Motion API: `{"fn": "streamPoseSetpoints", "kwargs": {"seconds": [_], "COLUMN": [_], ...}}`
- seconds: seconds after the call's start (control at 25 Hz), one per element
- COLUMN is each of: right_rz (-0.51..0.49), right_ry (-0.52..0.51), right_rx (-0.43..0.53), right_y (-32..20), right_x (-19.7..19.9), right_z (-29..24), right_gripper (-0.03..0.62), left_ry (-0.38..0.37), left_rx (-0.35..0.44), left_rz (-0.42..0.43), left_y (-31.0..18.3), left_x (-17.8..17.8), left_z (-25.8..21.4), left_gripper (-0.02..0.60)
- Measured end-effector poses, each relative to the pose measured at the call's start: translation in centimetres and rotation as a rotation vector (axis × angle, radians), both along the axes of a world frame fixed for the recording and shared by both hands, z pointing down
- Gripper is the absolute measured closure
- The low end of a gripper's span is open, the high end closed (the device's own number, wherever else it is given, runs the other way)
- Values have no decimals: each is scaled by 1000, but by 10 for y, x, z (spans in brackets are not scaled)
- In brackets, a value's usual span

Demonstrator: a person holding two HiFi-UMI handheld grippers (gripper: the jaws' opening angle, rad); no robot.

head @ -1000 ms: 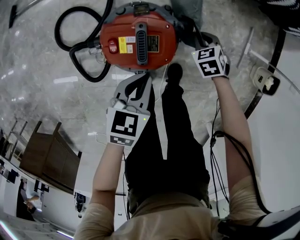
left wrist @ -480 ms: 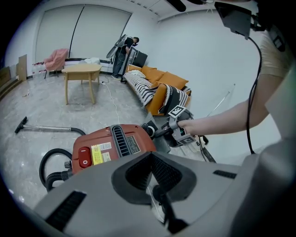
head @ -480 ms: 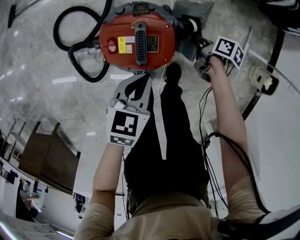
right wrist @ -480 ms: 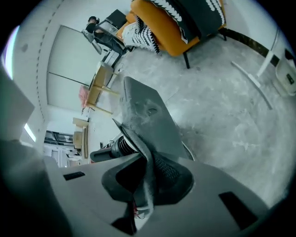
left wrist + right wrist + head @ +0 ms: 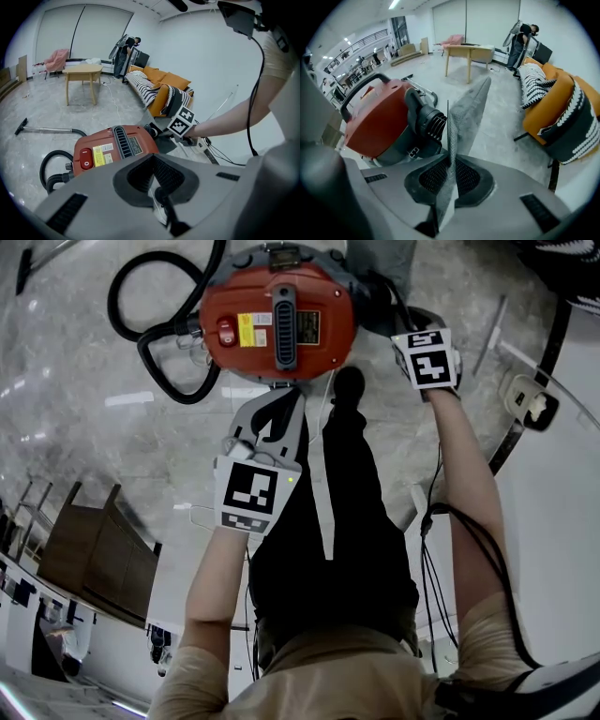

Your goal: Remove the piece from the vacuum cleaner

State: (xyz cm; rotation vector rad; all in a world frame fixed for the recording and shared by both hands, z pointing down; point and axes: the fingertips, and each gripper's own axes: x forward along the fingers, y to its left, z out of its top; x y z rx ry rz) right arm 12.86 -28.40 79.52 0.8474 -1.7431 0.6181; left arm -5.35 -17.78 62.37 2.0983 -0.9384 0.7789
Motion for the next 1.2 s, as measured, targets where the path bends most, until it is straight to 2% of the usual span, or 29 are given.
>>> {"fn": "streamPoseSetpoints", "kwargs": {"seconds": [0.16,0.28,0.32,0.36,0.48,0.52,0.64,0.76,0.8,0.96,1.2], "right_rz": [-93,-76,-33,55,442,512,639,870,902,907,1078], "right_ry": [75,83,56,-5,-265,-306,-392,-570,-603,-623,-806], "right_rx": [80,90,76,44,-96,-121,-181,-304,-326,-353,-491], "right_y": [-2,-2,-2,-2,-6,-7,-5,-4,-4,-4,-3], "right_x": [3,4,4,4,4,4,5,7,6,6,5], "right_z": [0,2,2,3,3,3,5,8,8,8,11], "right_gripper": [566,566,566,567,566,566,566,562,562,562,556], "left_ry": [2,0,-1,-2,-3,-3,3,7,7,5,-1], "left_rx": [-4,-5,-4,-4,-4,-5,-5,-5,-6,-8,-7], "left_rz": [6,6,5,4,4,4,4,7,8,10,13], "left_y": [1,0,0,0,0,0,-1,0,0,2,2], "left_x": [1,0,-1,-2,-3,-3,0,2,2,3,3], "left_z": [0,1,1,1,2,3,2,1,2,2,3], "left_gripper": [578,578,578,578,578,578,578,578,578,578,578]}}
